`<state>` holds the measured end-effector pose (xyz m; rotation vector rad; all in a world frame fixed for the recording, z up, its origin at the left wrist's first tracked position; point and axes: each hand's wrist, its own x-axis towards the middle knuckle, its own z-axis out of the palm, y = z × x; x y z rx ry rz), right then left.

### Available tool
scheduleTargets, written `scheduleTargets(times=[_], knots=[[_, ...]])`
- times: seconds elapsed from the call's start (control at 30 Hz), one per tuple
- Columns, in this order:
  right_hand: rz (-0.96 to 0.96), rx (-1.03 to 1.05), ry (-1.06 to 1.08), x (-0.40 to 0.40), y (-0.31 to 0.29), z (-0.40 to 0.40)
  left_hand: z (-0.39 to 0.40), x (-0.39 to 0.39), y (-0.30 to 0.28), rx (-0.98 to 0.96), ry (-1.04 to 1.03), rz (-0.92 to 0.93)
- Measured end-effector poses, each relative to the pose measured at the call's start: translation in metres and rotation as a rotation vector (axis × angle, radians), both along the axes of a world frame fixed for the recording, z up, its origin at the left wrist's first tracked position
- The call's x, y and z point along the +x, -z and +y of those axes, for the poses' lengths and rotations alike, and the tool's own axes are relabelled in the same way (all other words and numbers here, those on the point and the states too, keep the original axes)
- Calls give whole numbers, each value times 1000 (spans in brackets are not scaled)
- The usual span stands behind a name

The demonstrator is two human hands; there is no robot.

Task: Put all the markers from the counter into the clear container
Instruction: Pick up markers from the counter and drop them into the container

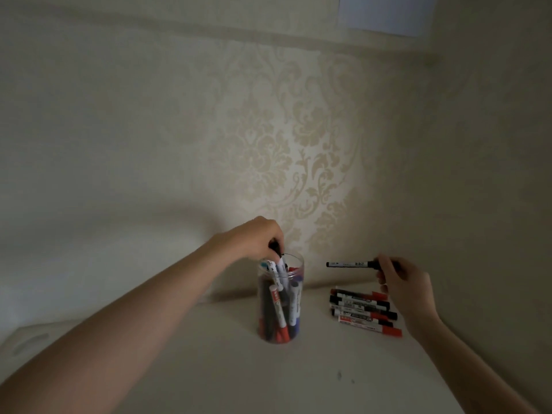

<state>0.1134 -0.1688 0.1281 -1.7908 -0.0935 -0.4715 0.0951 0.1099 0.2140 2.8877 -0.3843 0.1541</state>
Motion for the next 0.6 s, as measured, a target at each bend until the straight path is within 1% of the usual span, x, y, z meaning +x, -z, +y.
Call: scheduleTargets(times=[0.1,0.2,0.27,0.33,0.43,0.47,0.53,0.6], knots=[[-37,-1,-28,2,-9,14,-15,13,19,-54,-18,8],[-103,-33,-42,4,-21,27,-19,17,40,-202,-43,-63],[-153,-82,-41,4,-28,33,-13,17,43,-277,-54,-95],[-190,-114,-45,5,-35,38,-6,18,41,-235,-46,-57],[-220,-132,-27,7,-41,46,-6,19,41,-62,4,69],[-224,-130,-25,8,-42,49,-7,19,42,-36,17,84],[-228,-131,-28,8,-40,53,-9,20,44,-90,25,58],[-242,-147,-40,8,-38,56,0,19,43,-189,0,-41]])
